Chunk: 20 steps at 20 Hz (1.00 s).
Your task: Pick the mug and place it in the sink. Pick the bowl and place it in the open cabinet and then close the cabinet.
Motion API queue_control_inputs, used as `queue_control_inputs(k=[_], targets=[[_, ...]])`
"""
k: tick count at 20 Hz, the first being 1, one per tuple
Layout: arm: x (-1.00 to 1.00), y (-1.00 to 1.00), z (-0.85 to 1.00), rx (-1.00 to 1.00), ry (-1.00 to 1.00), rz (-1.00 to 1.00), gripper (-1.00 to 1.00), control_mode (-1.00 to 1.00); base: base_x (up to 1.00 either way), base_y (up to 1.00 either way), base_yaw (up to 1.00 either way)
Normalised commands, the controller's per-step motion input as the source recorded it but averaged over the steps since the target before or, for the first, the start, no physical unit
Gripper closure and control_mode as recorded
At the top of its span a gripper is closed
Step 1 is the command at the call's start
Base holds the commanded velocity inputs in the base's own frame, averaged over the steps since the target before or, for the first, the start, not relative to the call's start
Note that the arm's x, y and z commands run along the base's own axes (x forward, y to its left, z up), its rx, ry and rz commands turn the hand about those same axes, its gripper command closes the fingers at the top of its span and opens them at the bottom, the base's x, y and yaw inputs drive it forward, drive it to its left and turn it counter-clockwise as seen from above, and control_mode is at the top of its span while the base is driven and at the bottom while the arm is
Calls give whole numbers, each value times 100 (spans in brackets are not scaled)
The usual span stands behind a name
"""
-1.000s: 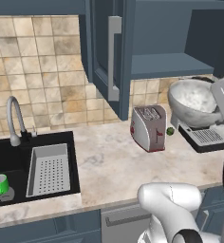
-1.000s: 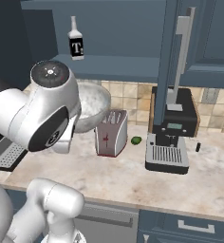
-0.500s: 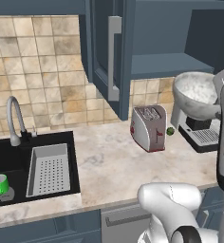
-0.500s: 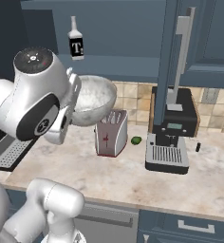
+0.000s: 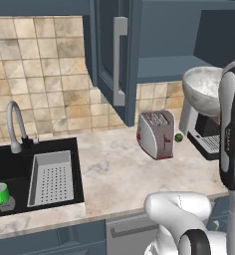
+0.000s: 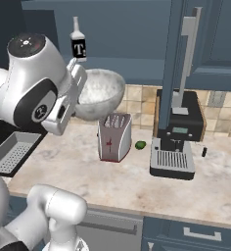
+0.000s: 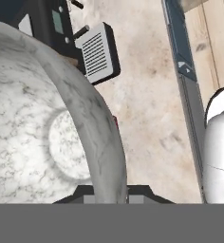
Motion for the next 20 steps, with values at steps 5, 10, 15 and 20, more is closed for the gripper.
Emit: queue_control_inputs(k=[5, 10, 15, 20], targets=[[41, 0, 13, 0, 0, 0, 100, -100, 0, 0, 0], [46, 0, 16, 0, 0, 3, 100, -100, 0, 0, 0], [43, 0, 11, 0, 0, 4, 100, -100, 0, 0, 0], [41, 0, 3, 0, 0, 3, 100, -100, 0, 0, 0]])
